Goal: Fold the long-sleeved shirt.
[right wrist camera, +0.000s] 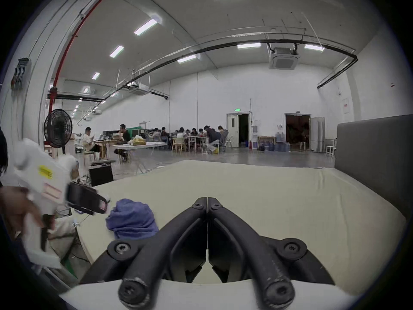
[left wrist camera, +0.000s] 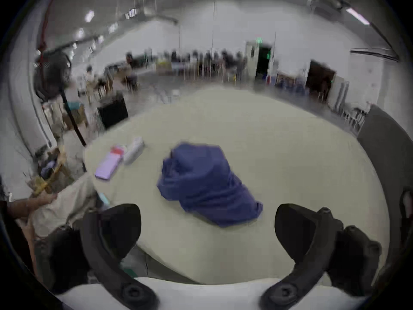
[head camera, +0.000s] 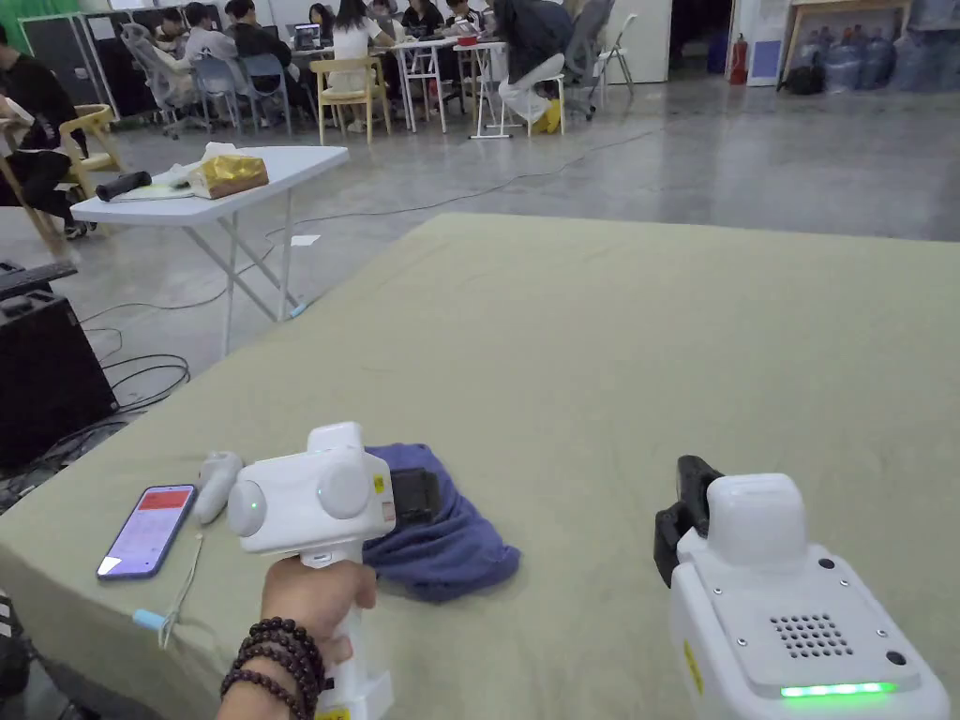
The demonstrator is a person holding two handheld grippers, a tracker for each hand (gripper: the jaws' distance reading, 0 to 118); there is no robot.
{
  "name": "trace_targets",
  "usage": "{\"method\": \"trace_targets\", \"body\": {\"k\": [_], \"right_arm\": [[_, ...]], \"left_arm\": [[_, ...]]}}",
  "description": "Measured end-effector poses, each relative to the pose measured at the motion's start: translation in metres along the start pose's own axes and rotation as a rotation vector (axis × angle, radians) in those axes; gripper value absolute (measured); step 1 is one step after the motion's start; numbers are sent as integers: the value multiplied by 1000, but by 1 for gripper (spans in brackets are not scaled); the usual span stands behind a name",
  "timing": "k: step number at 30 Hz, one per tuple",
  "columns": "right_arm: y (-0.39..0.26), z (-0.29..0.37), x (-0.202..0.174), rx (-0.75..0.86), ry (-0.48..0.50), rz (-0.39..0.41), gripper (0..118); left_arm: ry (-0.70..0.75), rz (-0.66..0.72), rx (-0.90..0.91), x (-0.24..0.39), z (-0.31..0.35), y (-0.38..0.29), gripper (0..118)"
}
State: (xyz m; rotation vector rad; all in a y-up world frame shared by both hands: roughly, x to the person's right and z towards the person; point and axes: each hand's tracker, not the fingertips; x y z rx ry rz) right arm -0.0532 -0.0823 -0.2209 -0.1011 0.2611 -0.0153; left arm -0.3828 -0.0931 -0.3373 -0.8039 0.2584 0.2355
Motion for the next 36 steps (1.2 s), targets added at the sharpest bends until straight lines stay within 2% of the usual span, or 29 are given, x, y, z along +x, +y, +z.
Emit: {"method": "trace_targets", "body": {"k": [2,7,8,9,10,11,12,13,14,17,18,21,24,25,29,36], "right_arm": [[-6,-5,1,-23,2,15,0],[-17,-19,7,-80,-18,43,0],[-17,-22,6,-83,-23,44,0],[-18,-24,8,-87,-25,44,0],[-19,-26,9,-94,-31,44,0],[-21,-28,11,-100,-35,44,0],[-22,-30,11,-104,-38,44,0],[-24,-31,12,-108,-39,39,0],[-25,-31,13,-111,-40,35,0],[-26,-29,17,-117,-44,22,0],[-26,-28,21,-118,-48,18,0],[-23,-20,37,-116,-82,15,0],[-18,-7,63,-96,-162,-6,0],[-15,-2,74,-91,-189,-15,0],[-7,27,123,-67,-321,-27,0],[0,84,207,-76,-565,-47,0]], "left_arm": [[46,-4,-68,-10,-43,-2,116],[153,-150,-162,-11,-109,12,116],[169,-164,-161,-10,-113,11,110],[188,-183,-160,-11,-125,11,97],[144,-183,-301,-11,-129,1,69],[117,-185,-272,-11,-128,2,19],[99,-182,-267,-11,-126,4,2],[73,-171,-272,-10,-113,2,2],[157,-256,13,-11,-104,17,2],[54,-279,99,7,-69,25,2],[-45,-249,11,20,-55,21,2],[-192,-309,91,74,-10,26,2],[-318,-394,128,140,19,17,2],[-373,-425,133,166,22,14,2],[-623,-406,55,272,28,-14,2],[-833,-558,-89,450,19,-115,2]]}}
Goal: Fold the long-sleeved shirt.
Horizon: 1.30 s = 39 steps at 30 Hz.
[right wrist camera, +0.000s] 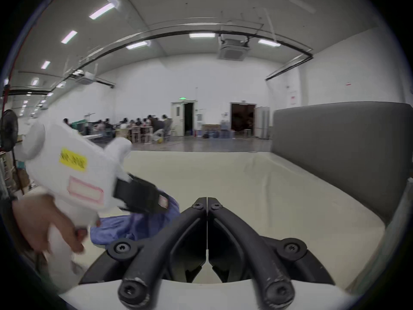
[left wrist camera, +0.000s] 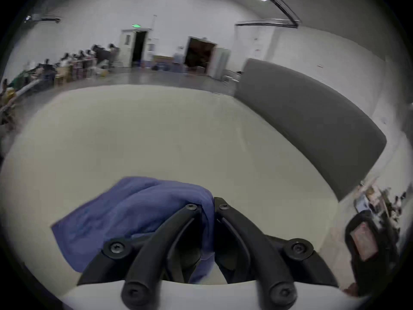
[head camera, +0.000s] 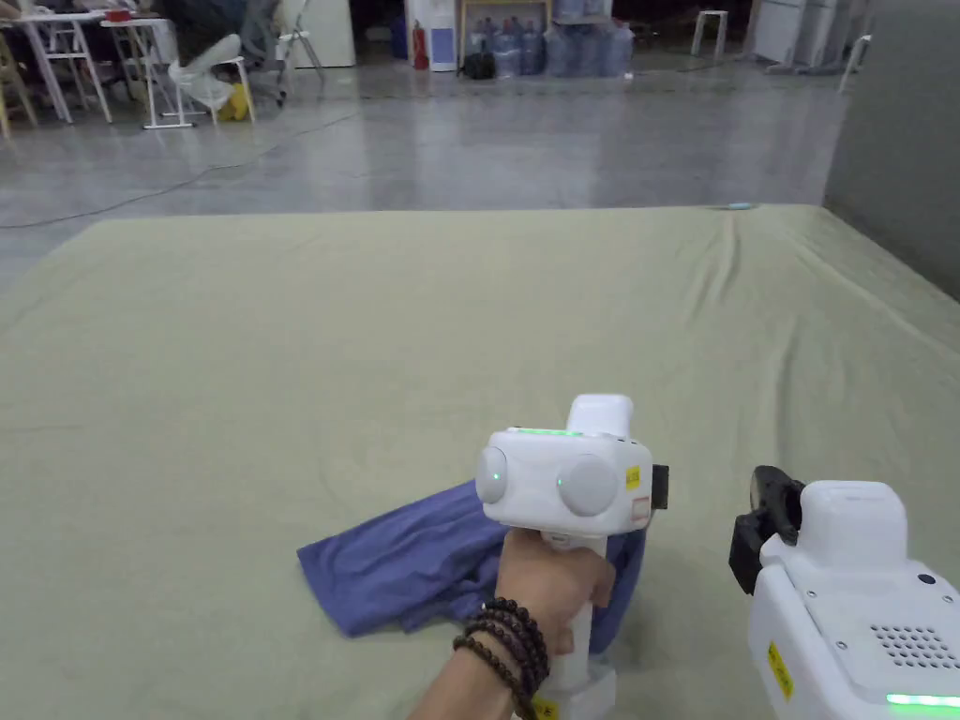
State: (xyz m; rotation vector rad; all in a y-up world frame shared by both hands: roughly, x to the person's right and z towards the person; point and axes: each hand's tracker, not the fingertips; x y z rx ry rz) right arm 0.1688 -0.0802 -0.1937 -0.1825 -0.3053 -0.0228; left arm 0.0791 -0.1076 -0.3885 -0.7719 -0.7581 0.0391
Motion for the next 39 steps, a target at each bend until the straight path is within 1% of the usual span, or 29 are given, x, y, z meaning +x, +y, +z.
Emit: {"method": "trace_targets", "body": {"k": [3,4,7,8,9,10,11,12,13,17,19,22,23,24,25,26,27,28,29,32,34,35,36,37,38,39], "right_arm": [[-1,3,29,-22,-60,-11,0],[-2,5,35,-23,-69,-13,0],[-5,4,41,-33,-84,-9,0],[-6,3,41,-36,-84,-11,0],[-7,2,39,-38,-78,-16,0],[-7,1,36,-40,-67,-23,0],[-7,0,33,-41,-56,-29,0],[-6,1,29,-38,-41,-31,0],[-6,2,24,-32,-25,-30,0],[-4,7,7,-25,24,-14,0],[-6,14,-1,-19,41,-5,0],[-8,19,-11,-25,70,2,0],[-9,21,-15,-23,80,9,0],[-9,23,-18,-24,83,15,0],[-9,24,-20,-25,87,17,0],[-8,26,-23,-24,97,17,0],[-7,28,-25,-21,104,14,0],[-5,29,-27,-17,106,13,0],[-3,29,-29,-12,105,11,0],[0,30,-31,-2,113,10,0],[-1,29,-32,2,112,19,0],[-2,28,-32,1,113,22,0],[-3,26,-30,-3,113,23,0],[-6,23,-30,-10,112,24,0],[-8,21,-29,-18,110,24,0],[-11,18,-28,-26,108,24,0]], "left_arm": [[23,-13,-99,22,-43,-20,2],[45,3,-95,22,-48,-26,2],[41,25,-44,10,-34,-32,2],[42,29,-29,6,-25,-29,11],[51,35,-20,0,-9,-25,38],[70,53,28,-8,10,-23,79],[79,62,100,-14,30,-23,114],[81,76,192,-22,54,-27,118],[101,85,251,-30,78,-32,118],[313,126,382,-51,158,-70,118],[412,109,403,-57,191,-95,118],[518,46,454,-58,225,-133,117],[583,21,471,-57,234,-144,113],[637,14,465,-58,240,-152,103],[667,11,446,-62,241,-156,81],[679,36,450,-65,244,-162,27],[651,38,427,-70,248,-162,0],[591,64,390,-76,249,-162,0],[586,95,360,-81,246,-160,0],[580,68,365,-89,240,-145,0],[555,64,311,-103,224,-128,0],[539,84,264,-113,214,-118,4],[524,112,195,-127,198,-104,28],[492,126,107,-141,180,-93,64],[487,149,50,-155,165,-87,107],[469,127,36,-169,146,-75,117]]}}
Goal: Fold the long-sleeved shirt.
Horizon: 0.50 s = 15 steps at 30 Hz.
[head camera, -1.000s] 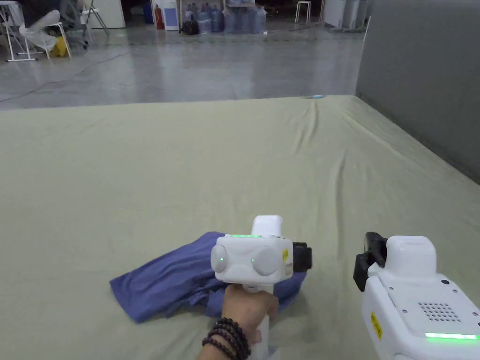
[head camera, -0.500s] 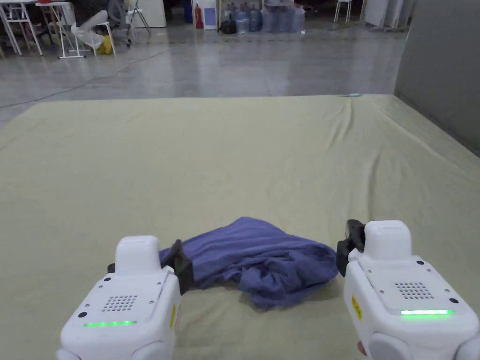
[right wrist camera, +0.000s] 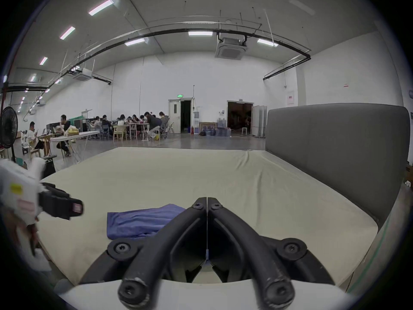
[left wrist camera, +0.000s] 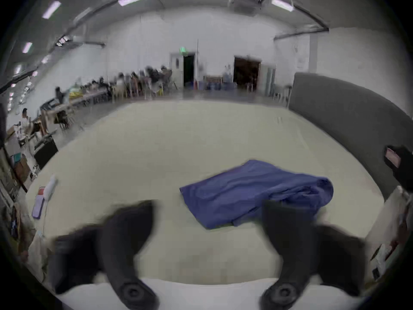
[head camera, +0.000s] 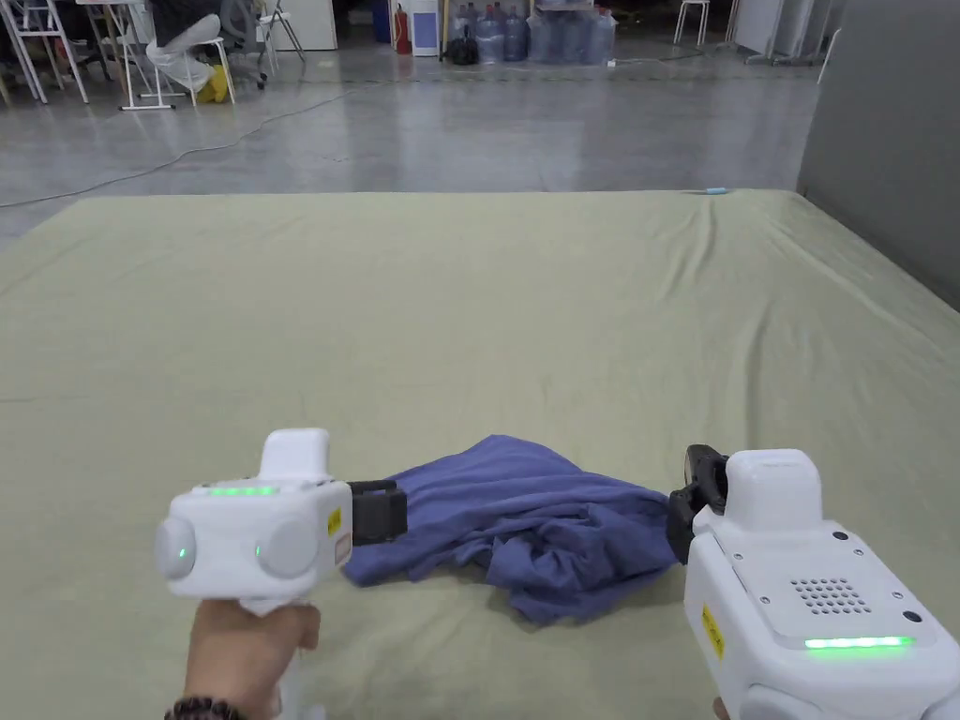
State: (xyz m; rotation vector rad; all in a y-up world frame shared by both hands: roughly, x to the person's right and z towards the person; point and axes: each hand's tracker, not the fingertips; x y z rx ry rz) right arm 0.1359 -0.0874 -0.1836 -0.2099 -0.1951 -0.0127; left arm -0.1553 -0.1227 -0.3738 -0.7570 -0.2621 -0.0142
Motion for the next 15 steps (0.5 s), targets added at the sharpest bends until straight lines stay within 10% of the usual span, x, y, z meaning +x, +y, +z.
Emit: {"method": "trace_targets", "body": {"k": [10,15], "right_arm": [[-15,-28,21,-90,-47,-6,0],[-24,-53,30,-165,-64,-68,0]], "left_arm": [[53,41,-333,-17,-162,12,108],[-36,21,-208,-4,-129,16,74]]}}
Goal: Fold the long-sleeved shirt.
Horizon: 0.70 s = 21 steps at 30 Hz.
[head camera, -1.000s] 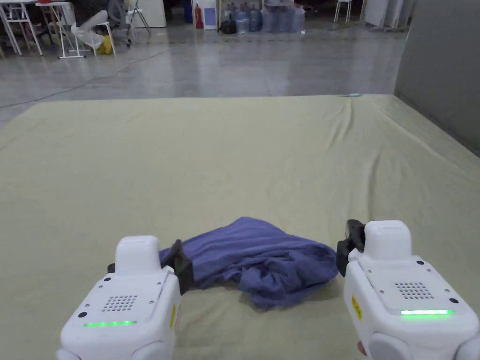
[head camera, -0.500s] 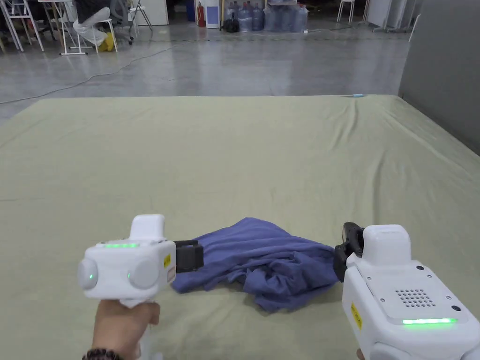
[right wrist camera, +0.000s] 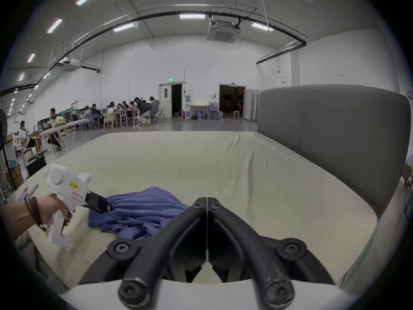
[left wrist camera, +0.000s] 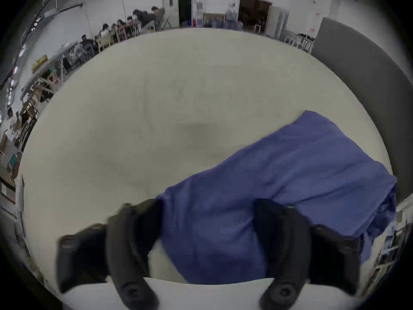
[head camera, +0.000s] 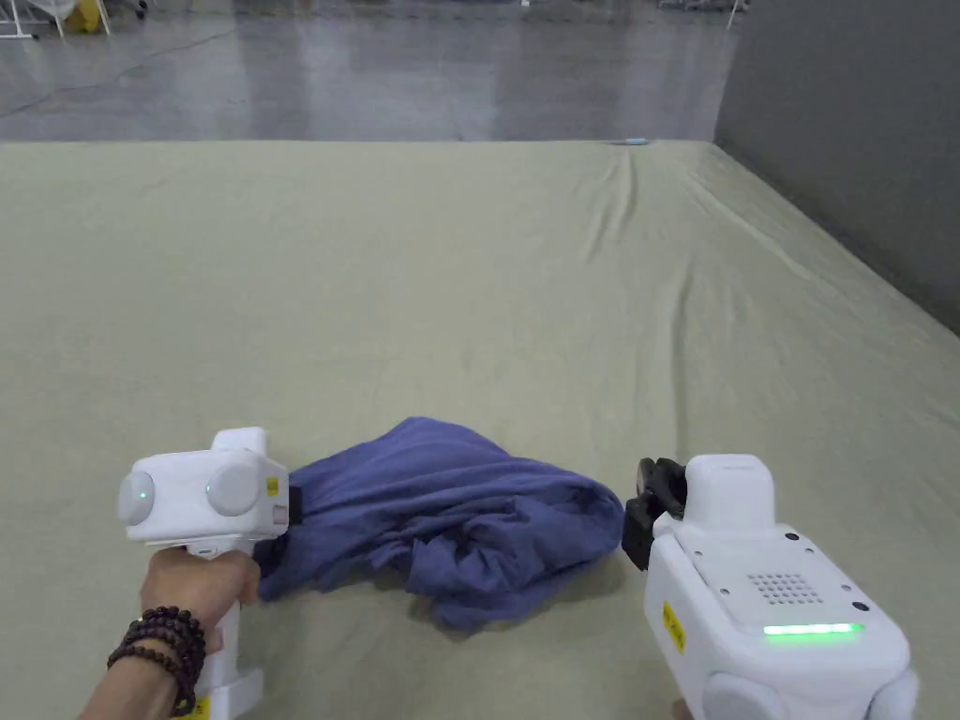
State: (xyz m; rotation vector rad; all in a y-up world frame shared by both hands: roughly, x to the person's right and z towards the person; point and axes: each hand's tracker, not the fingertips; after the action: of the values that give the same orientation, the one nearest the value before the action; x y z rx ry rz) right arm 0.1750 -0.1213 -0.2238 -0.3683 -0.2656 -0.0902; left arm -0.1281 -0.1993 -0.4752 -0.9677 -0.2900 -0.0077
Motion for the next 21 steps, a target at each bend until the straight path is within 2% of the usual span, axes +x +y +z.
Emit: {"method": "trace_targets", "body": {"k": [1,2,4,5,11,14,15,18,19,21], "right_arm": [[0,-9,3,-39,8,-7,0],[0,-21,6,-106,15,2,11],[-3,-49,13,-210,-5,11,57],[-6,-62,17,-255,2,12,71],[-32,-137,26,-553,41,-49,70],[-41,-166,20,-578,98,-119,66],[-39,-167,19,-569,117,-126,59],[-23,-156,17,-544,126,-81,20],[-15,-150,19,-492,161,-117,7],[8,-140,24,-421,193,-165,6]], "left_arm": [[11,-21,7,2,5,0,44],[20,-21,-13,4,8,0,0],[4,-46,-12,5,16,-2,0],[9,-46,5,4,20,-2,0],[-28,21,26,-4,32,0,0],[-27,24,24,-4,34,3,0],[-43,25,31,-4,35,3,0],[-61,48,85,-4,46,9,0],[-72,46,122,-5,53,12,0],[-91,42,178,-7,70,24,0]]}}
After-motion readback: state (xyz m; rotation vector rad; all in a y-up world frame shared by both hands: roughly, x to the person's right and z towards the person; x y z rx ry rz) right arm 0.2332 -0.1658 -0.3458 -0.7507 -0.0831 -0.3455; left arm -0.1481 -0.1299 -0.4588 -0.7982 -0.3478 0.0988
